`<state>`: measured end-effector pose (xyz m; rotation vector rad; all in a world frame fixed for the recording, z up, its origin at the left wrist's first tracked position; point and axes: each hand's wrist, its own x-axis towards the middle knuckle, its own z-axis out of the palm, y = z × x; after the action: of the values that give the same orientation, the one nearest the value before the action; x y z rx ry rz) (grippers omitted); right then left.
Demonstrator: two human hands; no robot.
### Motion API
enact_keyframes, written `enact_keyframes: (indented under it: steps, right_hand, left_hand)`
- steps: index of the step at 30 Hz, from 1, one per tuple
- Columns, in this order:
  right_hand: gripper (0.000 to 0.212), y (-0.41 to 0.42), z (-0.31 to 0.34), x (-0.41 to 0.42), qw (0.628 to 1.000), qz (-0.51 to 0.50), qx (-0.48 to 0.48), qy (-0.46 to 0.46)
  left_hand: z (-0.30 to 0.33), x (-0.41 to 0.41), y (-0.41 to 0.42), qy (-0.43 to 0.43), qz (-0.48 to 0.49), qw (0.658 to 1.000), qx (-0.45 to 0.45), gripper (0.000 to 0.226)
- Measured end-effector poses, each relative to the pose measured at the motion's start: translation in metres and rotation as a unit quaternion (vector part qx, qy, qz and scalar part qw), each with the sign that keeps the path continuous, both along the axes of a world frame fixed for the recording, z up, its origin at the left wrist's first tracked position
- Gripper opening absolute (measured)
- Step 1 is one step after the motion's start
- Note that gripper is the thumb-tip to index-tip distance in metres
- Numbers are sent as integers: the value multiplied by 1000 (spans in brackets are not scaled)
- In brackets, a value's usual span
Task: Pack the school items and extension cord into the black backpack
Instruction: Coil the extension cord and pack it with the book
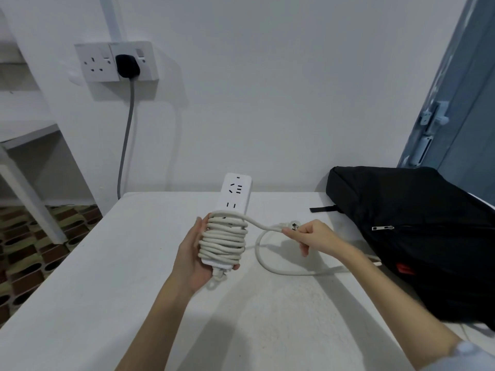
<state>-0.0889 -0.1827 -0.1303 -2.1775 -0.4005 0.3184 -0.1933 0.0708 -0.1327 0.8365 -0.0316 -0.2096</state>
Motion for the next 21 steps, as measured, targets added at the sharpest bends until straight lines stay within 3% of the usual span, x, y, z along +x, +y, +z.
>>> enact_keyframes:
  steps: [3,9,14,17,21]
  right_hand:
    - [59,7,2,1,1000,-7,13,-1]
    - [56,17,-4,-1,999,25,-24,27]
    - [56,23,-7,2,997,5,-79,24]
    - [62,31,-2,3,985,-5,-170,-16]
    - [58,44,15,7,978,27,-199,-62]
  left_hand:
    - [-1,5,-2,82,24,996,-16,74]
    - [-19,4,10,127,14,991,-29,73]
    - [-21,-8,17,97,-42,993,56,63]
    - [-21,-9,21,97,-35,988,113,58]
    - [-21,-6,27,37,-26,970,240,71]
